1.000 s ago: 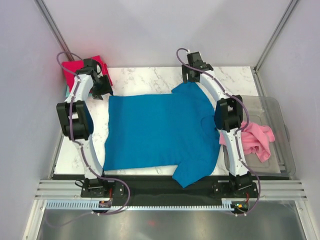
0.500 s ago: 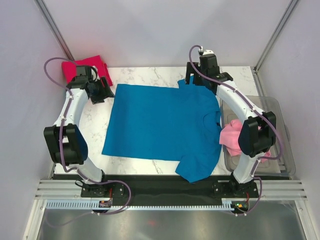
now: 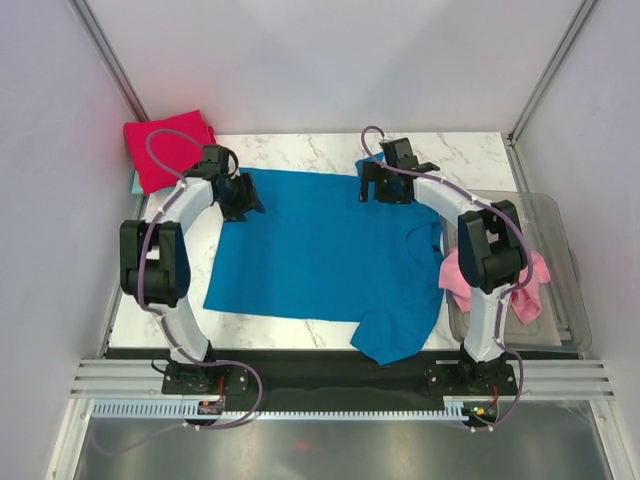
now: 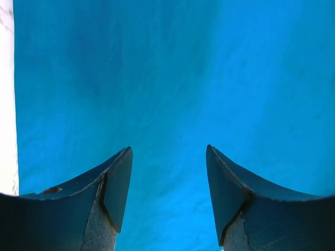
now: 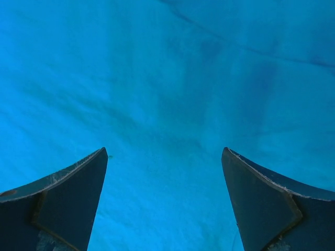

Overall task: Fold and stack the t-shirts
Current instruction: Flatten the tshirt out

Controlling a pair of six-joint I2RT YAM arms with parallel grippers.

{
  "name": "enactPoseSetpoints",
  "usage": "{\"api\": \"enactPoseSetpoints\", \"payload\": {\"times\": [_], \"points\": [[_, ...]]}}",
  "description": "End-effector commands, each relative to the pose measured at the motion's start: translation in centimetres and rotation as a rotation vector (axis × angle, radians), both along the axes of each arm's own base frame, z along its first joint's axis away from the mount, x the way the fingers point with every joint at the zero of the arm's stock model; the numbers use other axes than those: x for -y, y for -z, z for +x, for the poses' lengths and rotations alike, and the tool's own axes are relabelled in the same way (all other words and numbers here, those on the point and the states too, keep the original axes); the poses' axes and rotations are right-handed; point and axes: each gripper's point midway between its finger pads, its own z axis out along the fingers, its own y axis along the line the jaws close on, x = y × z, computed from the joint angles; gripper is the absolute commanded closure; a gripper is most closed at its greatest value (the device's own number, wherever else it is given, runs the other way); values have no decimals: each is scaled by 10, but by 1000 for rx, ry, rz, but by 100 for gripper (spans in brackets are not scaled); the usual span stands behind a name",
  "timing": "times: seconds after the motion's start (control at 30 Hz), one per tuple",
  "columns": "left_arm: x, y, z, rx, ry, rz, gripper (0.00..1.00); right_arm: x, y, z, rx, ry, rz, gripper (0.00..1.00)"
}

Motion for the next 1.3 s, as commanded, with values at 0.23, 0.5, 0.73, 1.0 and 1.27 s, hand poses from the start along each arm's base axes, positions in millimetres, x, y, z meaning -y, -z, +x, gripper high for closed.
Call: {"api": "enactPoseSetpoints", "payload": {"times": [0.23,0.5,0.73,1.0,1.27], "points": [[-6,39,57,-19,-58,29,36,-23,47,17,-66,-38,28,2],[-44,70,62,-120,-125,74,36,-52,75,39,-115,-94,108,2],[-82,69,68,-124,-215,51,36,-76,76,72,-89,-124,168,2],[-57,-66,70,132,-137,17,35,-93,33,103,0,-150,250,2],[-90,-102,-55,182,-300,181,30,-86,-135,88,213,-186,378,2]]}}
